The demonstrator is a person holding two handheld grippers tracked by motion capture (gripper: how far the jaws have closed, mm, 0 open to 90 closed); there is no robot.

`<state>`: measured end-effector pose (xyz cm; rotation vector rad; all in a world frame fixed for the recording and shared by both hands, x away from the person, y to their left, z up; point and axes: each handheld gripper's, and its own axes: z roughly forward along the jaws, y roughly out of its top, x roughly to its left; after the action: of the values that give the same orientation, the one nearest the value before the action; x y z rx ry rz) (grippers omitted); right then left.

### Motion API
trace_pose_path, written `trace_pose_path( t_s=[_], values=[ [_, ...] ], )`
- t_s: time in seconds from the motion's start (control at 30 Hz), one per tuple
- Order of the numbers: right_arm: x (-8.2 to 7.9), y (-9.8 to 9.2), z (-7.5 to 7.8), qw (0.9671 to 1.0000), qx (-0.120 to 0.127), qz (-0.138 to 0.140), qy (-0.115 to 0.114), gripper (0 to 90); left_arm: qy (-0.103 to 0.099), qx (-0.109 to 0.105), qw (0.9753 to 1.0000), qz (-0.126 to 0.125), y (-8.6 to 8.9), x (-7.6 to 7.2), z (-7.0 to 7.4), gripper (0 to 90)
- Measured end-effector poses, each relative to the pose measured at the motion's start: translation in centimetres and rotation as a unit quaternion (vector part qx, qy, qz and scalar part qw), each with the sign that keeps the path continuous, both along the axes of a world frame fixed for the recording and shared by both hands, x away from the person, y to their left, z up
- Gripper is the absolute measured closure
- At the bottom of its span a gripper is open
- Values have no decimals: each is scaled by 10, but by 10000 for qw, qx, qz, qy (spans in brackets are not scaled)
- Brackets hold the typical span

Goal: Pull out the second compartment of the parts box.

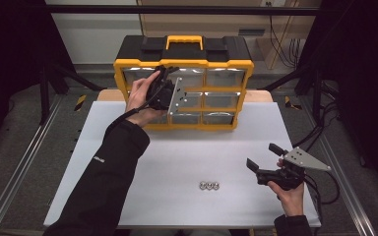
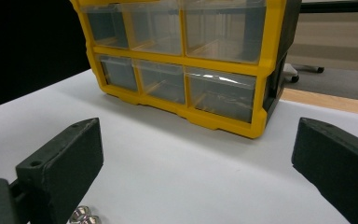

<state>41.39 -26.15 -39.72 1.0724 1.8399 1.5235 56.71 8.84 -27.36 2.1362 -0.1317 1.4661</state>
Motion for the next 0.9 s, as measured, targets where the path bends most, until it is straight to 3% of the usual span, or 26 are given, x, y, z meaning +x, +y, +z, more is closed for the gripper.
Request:
trace_pose_path(
  t_s=[0.57, 0.9],
  values=[
    [0, 0, 0, 10000, 20, 10, -22, 24, -360, 257, 9990, -73, -3, 11, -5, 325],
    [0, 0, 0, 10000, -9, 23, -41, 24, -705, 341, 9969, 8, -4, 11, -7, 474]
  ],
)
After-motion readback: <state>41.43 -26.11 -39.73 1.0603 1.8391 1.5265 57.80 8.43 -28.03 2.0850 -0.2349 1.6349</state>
